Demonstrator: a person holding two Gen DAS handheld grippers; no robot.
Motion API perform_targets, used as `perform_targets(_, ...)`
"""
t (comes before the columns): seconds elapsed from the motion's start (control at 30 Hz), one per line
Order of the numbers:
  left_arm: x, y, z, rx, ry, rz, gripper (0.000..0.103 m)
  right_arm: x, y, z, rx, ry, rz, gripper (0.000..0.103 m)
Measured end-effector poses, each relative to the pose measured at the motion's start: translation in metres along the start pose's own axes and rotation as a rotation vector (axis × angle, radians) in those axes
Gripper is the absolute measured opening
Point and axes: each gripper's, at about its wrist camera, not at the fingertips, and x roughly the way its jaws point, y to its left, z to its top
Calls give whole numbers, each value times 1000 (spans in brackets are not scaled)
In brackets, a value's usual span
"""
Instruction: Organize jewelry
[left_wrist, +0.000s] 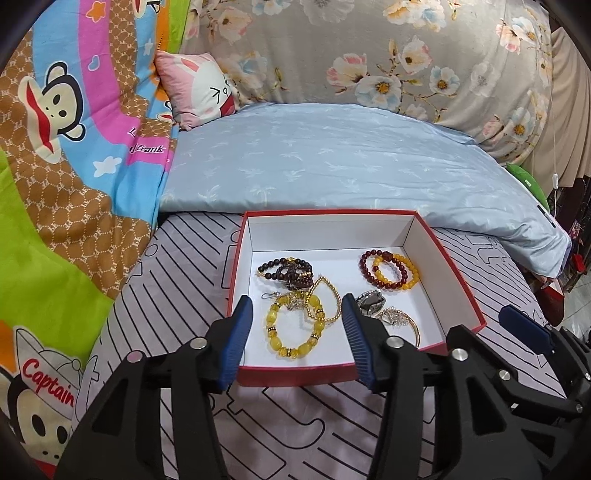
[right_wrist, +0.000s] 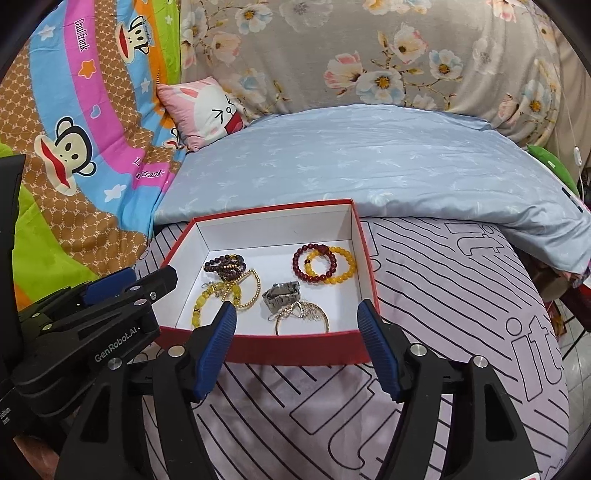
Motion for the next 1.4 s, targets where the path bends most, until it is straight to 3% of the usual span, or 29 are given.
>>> perform_targets(0.2, -8, 5, -11, -23, -2, 44, 77, -9, -6, -10, 16, -8, -43, 81)
perform_targets(0.4, -16, 7, -21, -25, -2, 72, 85, -19, -2, -17, -5, -19, -76, 84)
perform_targets(1.4, -26, 9, -43, -34, 21, 113, 85, -27, 0, -40, 29, 22, -90, 84)
